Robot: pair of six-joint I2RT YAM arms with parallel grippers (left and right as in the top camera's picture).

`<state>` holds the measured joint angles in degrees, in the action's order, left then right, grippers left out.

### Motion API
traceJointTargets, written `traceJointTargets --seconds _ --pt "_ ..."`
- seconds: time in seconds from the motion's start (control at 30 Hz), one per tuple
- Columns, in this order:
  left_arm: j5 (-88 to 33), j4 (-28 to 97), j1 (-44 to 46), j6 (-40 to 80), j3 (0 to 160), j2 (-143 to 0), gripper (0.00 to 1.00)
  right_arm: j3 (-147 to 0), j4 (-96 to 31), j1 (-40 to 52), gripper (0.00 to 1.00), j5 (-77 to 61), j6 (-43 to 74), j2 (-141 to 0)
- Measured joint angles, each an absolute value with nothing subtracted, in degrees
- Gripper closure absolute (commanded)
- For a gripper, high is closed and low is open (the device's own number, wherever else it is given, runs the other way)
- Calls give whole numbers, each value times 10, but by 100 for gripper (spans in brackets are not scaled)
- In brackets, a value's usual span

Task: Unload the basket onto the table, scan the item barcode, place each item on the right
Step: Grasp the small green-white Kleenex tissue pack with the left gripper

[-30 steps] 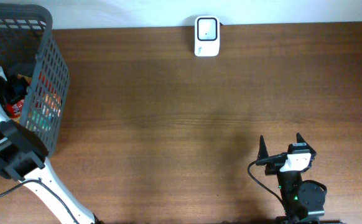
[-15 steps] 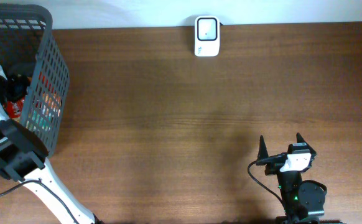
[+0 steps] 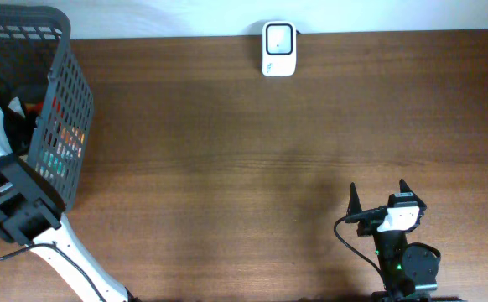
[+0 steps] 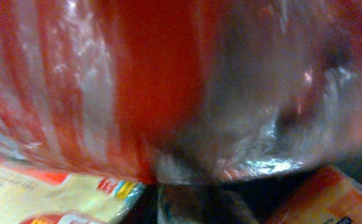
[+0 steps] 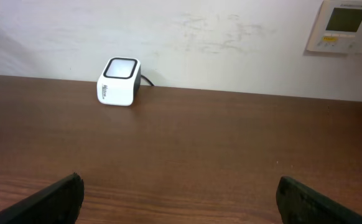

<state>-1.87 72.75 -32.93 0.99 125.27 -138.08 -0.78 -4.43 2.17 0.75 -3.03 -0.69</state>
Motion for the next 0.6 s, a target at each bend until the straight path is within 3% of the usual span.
traceJointTargets --seconds 0.23,0.27,0.3,0.33,0.6 --pt "-15 739 -330 9 1252 -1381 100 -8 -44 22 1 8 -30 -7" --pt "-15 745 -330 9 1252 -1380 73 -8 -44 22 2 8 -30 -7" --pt "-15 754 -330 9 1253 -1378 21 -8 -44 22 2 8 -30 -7" --pt "-17 766 -330 6 1254 -1374 4 -8 -44 22 2 7 -31 -7" --pt "-29 874 -330 9 1265 -1318 1 -8 -44 22 2 8 -30 -7"
